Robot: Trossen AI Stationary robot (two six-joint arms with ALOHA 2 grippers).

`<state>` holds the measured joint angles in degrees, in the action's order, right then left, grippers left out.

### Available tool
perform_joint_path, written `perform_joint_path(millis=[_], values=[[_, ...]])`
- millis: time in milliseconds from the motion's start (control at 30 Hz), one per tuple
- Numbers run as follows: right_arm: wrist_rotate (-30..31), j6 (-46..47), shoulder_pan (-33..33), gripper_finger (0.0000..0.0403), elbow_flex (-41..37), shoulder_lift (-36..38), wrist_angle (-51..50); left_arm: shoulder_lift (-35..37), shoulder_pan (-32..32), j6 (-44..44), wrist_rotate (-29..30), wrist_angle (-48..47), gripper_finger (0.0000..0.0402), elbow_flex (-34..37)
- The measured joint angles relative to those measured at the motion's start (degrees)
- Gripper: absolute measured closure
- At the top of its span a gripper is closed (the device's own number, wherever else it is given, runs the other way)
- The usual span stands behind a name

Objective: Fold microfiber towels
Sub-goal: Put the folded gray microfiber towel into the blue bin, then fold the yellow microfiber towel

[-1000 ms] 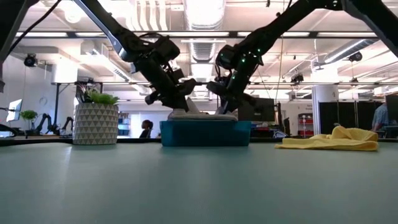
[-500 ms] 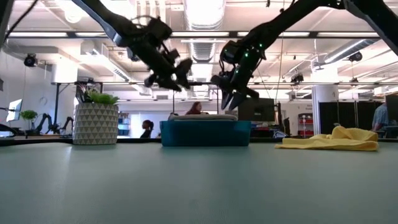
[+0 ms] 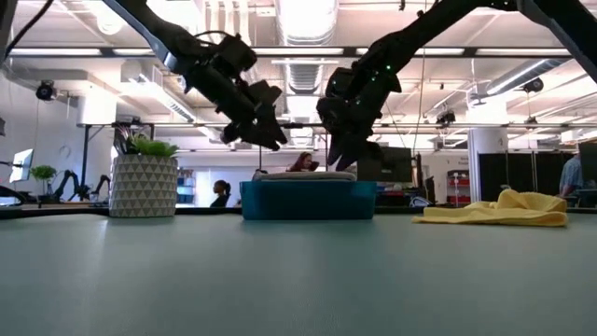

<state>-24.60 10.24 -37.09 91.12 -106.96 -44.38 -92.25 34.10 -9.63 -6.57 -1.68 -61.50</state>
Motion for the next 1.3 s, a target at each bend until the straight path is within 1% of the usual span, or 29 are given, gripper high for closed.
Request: perform_joint_path(millis=[133, 233, 400, 600, 800, 900, 1033, 1167, 1300], values=[[-0.2, 0.2, 0.5, 0.0288, -1.7, 0.0, -0.3, -0.7, 0.0, 0.4, -0.7, -2.1, 0.0301, 0.1], [3.3, 0.1, 0.5, 0.0291, -3.3, 0.0, 0.7, -0.8, 0.0, 1.9, -0.7, -2.0, 0.0322, 0.2], [6.4, 0.2, 0.3, 0.0291, -6.0, 0.0, 1.4, -0.8, 0.0, 3.6, -0.7, -1.9, 0.0346, 0.2], [6.6, 0.2, 0.3, 0.0291, -6.3, 1.5, 1.1, -0.3, 0.0, 6.0, -0.7, -2.0, 0.0352, 0.1], [6.6, -1.4, 0.6, 0.0291, -7.3, 9.3, -5.1, 2.2, 0.0, 6.1, -0.4, -4.2, 0.0352, 0.0], [6.7, -1.8, 1.7, 0.0291, -11.0, 15.4, -5.8, 3.6, 0.0, 6.1, -0.4, -6.8, 0.0352, 0.0], [6.6, 2.7, 3.7, 0.0291, -19.8, 23.2, -3.0, 5.3, -0.1, 6.1, -0.3, -10.4, 0.0348, 0.0], [6.7, 10.7, 5.9, 0.0291, -29.2, 29.2, 2.0, 6.5, -0.4, 5.5, -0.2, -12.9, 0.0321, -0.1], [7.6, 16.4, 8.7, 0.0291, -36.5, 31.9, 4.3, 7.6, -1.3, 5.5, -0.2, -14.4, 0.0284, -0.4]])
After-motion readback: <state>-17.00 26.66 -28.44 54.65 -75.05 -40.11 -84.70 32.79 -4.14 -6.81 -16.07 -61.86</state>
